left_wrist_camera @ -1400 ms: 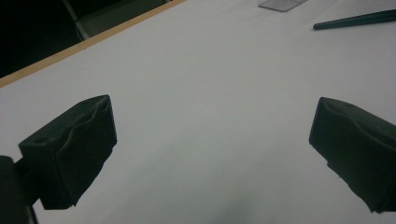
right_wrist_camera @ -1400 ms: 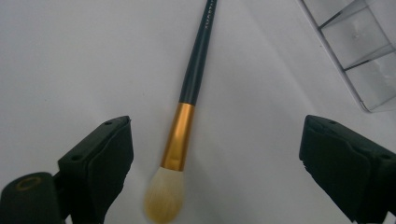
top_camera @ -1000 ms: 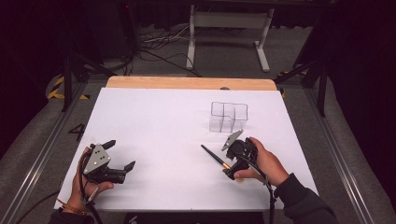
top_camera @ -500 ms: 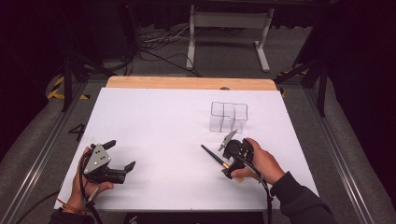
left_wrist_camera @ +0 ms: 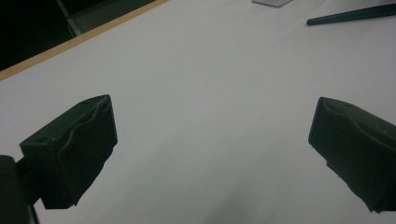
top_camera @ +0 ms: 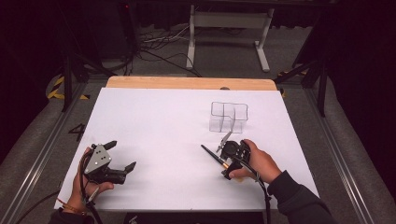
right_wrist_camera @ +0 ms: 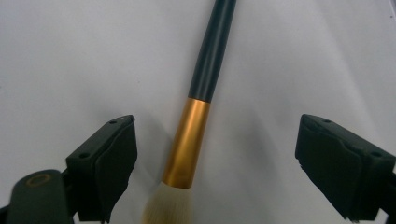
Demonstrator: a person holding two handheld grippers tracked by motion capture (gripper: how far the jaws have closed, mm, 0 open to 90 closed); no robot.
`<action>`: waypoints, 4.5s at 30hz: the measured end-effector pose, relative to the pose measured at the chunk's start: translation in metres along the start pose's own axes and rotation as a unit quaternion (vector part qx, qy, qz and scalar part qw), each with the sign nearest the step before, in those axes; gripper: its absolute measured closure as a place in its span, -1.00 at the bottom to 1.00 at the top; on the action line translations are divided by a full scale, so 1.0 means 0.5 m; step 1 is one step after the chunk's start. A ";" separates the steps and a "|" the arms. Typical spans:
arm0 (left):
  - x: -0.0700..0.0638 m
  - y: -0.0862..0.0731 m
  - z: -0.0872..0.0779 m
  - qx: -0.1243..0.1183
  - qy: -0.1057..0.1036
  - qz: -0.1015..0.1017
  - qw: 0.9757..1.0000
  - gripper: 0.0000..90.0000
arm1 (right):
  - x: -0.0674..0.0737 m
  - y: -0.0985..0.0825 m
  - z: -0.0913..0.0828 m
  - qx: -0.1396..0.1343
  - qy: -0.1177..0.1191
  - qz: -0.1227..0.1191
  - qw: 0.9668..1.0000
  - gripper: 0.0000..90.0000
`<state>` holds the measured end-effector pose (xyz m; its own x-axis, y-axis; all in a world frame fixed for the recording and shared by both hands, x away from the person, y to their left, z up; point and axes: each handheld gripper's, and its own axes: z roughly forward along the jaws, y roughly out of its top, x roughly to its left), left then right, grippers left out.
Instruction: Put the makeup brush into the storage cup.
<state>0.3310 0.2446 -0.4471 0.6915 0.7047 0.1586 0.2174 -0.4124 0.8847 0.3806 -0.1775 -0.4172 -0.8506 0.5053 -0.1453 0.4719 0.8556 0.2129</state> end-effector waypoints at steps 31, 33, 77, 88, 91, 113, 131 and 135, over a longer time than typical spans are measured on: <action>-0.003 -0.001 0.003 0.006 -0.010 0.001 1.000 -0.96 | 0.004 0.007 0.007 0.040 0.055 -0.024 0.997 0.29; -0.003 -0.001 0.004 0.006 -0.010 0.001 1.000 -0.96 | 0.005 0.008 0.007 0.043 0.057 -0.026 0.997 0.34; -0.006 0.001 0.006 0.011 -0.011 0.006 1.000 -0.95 | -0.001 -0.009 -0.007 0.023 0.045 -0.049 0.998 0.74; -0.007 0.003 0.007 0.009 -0.014 0.010 1.000 -0.95 | -0.006 -0.009 -0.023 -0.002 0.031 -0.045 0.999 0.74; -0.009 0.007 0.009 0.007 -0.016 0.015 1.000 -0.95 | -0.010 -0.006 -0.036 -0.014 0.030 -0.042 0.999 0.74; -0.065 0.062 0.070 0.016 -0.023 0.124 0.992 -0.93 | -0.018 0.040 -0.070 -0.047 0.042 -0.040 0.997 0.74; -0.115 0.108 0.127 0.006 -0.034 0.199 0.979 -0.90 | -0.020 0.074 -0.085 -0.069 0.049 -0.040 0.996 0.74; -0.124 0.114 0.138 0.006 -0.033 0.213 0.976 -0.89 | -0.018 0.083 -0.089 -0.072 0.051 -0.044 0.995 0.74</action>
<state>0.3480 0.1374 -0.4368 0.7630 0.4293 0.4833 -0.0929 -0.6671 0.7392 0.3977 -0.1515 -0.3642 -0.9097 0.4088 -0.0723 0.3627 0.8673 0.3411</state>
